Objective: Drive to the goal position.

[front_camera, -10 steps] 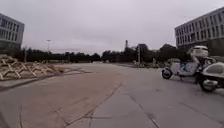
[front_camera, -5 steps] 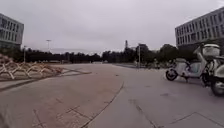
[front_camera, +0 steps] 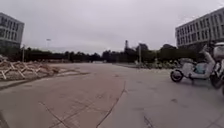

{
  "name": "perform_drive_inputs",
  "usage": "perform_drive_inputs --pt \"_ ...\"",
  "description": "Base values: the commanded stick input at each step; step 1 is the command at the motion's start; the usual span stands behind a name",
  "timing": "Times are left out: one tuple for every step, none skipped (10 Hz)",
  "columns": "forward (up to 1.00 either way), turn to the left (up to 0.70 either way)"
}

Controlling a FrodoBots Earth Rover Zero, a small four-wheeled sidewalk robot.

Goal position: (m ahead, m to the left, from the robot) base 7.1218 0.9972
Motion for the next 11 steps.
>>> perform_drive_inputs --pt "0.7 0.0" --pt "0.7 0.0" --pt "0.7 0.0" --pt "0.7 0.0" --pt "0.7 0.0" --pt "0.7 0.0" --pt "0.7 0.0" --pt "0.7 0.0" --pt "0.7 0.0" --pt "0.7 0.0" --pt "0.7 0.0"
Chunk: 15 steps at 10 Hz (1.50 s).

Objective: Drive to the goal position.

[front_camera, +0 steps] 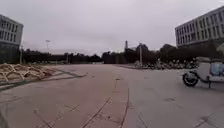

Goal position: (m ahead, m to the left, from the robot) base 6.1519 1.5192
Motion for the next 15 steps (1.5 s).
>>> perform_drive_inputs --pt "0.7 0.0" --pt "0.7 0.0" --pt "0.7 0.0" --pt "0.7 0.0" --pt "0.7 0.0" --pt "0.7 0.0" --pt "0.7 0.0" --pt "0.7 0.0" --pt "0.7 0.0" --pt "0.7 0.0" --pt "0.7 0.02" --pt "0.7 0.07" --pt "0.7 0.12" --pt "0.7 0.14" --pt "0.7 0.14"
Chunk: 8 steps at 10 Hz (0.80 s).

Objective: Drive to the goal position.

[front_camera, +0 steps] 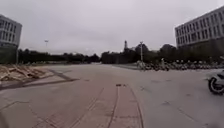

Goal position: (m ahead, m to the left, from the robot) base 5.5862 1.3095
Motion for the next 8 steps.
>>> perform_drive_inputs --pt "0.7 0.14" --pt "0.7 0.14" --pt "0.7 0.14" --pt "0.7 0.14" --pt "0.7 0.14" --pt "0.7 0.14" --pt "0.7 0.12" --pt "0.7 0.06"
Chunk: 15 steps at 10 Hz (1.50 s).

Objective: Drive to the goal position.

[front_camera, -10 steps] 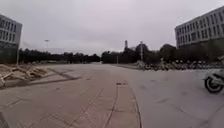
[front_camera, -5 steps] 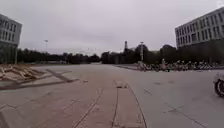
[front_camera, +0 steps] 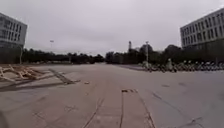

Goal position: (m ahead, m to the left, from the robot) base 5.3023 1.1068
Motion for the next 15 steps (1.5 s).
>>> perform_drive_inputs --pt "0.7 0.0" --pt "0.7 0.0" --pt "0.7 0.0" --pt "0.7 0.0" --pt "0.7 0.0" --pt "0.7 0.0" --pt "0.7 0.0" --pt "0.7 0.0" --pt "0.7 0.0" --pt "0.7 0.0" --pt "0.7 0.0" --pt "0.7 0.0" --pt "0.7 0.0" --pt "0.7 -0.04" --pt "0.7 -0.14"
